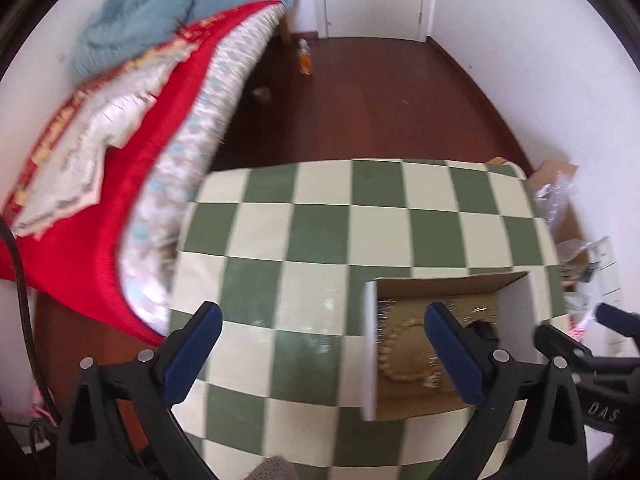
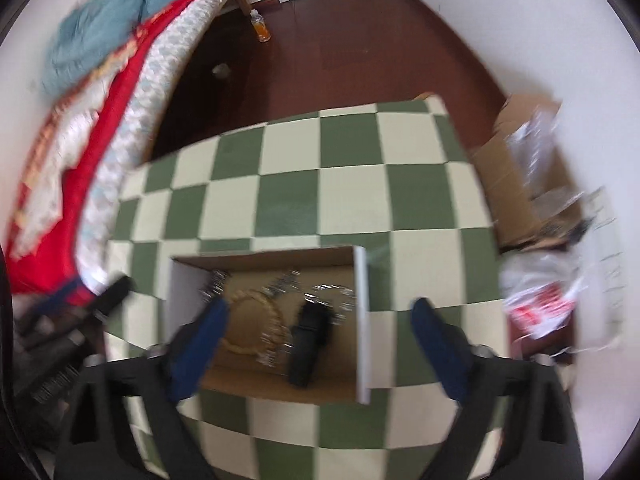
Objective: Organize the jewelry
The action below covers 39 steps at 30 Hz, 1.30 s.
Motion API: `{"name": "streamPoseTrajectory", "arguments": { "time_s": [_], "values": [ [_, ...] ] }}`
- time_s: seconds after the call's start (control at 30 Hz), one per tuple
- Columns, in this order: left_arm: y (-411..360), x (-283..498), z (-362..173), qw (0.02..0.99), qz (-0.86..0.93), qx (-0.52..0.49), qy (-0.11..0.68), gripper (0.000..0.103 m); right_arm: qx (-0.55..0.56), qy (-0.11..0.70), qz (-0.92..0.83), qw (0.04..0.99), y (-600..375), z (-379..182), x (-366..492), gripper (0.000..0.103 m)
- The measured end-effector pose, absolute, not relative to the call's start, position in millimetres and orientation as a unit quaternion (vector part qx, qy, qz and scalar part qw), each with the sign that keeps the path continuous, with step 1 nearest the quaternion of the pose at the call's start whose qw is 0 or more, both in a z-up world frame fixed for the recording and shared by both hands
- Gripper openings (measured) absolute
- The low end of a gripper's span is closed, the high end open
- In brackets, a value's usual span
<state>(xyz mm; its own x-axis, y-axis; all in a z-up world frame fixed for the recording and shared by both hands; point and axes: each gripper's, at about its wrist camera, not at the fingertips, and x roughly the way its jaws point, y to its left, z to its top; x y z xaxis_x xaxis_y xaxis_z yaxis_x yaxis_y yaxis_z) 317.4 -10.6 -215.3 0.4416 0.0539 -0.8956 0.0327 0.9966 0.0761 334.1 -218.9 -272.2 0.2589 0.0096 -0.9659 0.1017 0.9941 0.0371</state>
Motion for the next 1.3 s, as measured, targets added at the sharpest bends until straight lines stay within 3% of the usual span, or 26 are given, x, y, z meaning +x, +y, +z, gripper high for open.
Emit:
{"name": "streamPoseTrajectory", "arguments": {
  "time_s": [0.37, 0.57, 1.3],
  "values": [
    [-9.2, 274.4, -220.3, 0.842, 0.003, 0.052, 0.537, 0.103, 0.004, 0.624, -0.060, 0.779, -208.8, -285.9, 277.1, 0.103],
    [-11.7, 238.3, -197.0, 0.850, -0.006, 0.052, 0.525, 0.103, 0.022, 0.613, -0.067, 0.787, -211.5, -270.0, 245.5, 0.103],
    [-2.9, 92.1, -30.2, 0.904, -0.036, 0.034, 0.425, 0.103, 0.024, 0.467, -0.084, 0.880, -210.5, -56.7, 78.6, 0.103]
  ]
}}
